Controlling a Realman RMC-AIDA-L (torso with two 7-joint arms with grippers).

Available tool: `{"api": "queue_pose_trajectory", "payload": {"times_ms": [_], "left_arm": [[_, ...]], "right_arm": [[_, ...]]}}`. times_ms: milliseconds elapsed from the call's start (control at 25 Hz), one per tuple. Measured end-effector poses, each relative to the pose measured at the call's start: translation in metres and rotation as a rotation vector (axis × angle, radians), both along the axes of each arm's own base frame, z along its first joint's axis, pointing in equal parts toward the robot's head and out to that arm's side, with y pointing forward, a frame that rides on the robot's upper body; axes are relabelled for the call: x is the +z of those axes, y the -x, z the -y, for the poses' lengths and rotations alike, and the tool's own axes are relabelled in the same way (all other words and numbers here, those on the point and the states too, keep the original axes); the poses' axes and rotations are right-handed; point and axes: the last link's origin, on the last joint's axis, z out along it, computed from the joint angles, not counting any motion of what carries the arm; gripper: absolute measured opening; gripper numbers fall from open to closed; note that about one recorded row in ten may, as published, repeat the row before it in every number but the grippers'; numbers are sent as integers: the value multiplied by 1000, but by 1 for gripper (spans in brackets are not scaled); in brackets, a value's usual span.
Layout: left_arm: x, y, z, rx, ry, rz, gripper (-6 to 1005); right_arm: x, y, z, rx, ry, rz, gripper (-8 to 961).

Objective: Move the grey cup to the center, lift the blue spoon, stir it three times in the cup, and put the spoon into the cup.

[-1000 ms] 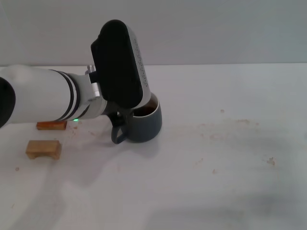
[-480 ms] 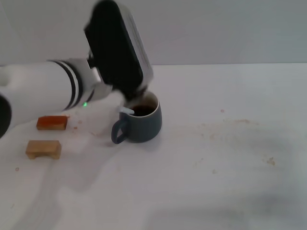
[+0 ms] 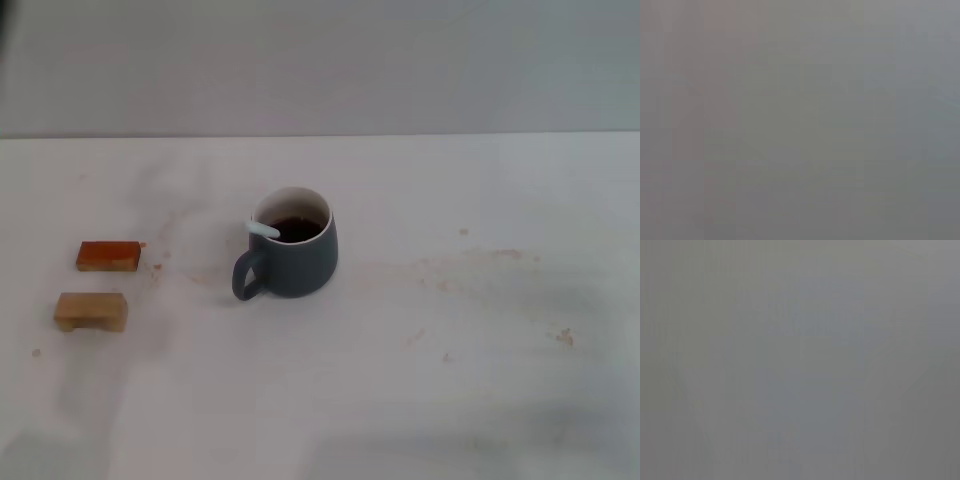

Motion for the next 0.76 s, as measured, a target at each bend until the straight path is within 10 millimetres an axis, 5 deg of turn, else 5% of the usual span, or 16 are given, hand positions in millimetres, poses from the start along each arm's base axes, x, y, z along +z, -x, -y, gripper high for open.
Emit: {"api": "queue_pose_trajectory", "payload": {"times_ms": [80, 120, 200, 440, 560, 680, 760], "left_arm": [[7, 15, 11, -24, -59, 59, 482], [15, 48, 25, -18, -122, 125, 487], [17, 76, 29, 34, -134, 136, 499], [-7, 179, 39, 323, -6, 172, 565], [-14, 197, 44, 362, 16, 194, 613], [-22, 214, 54, 388, 11, 171, 819], [-25, 219, 59, 391, 9, 157, 819]], "right_arm": [[1, 0, -1, -2, -3, 1, -1], [2, -1, -1, -4, -7, 2, -1], [4, -2, -2, -10, -16, 6, -1], [9, -1, -1, 12, -39, 37, -1], [11, -1, 1, 21, -50, 61, -1], [11, -2, 1, 19, -49, 67, -1], [11, -4, 2, 14, -47, 75, -1]]}}
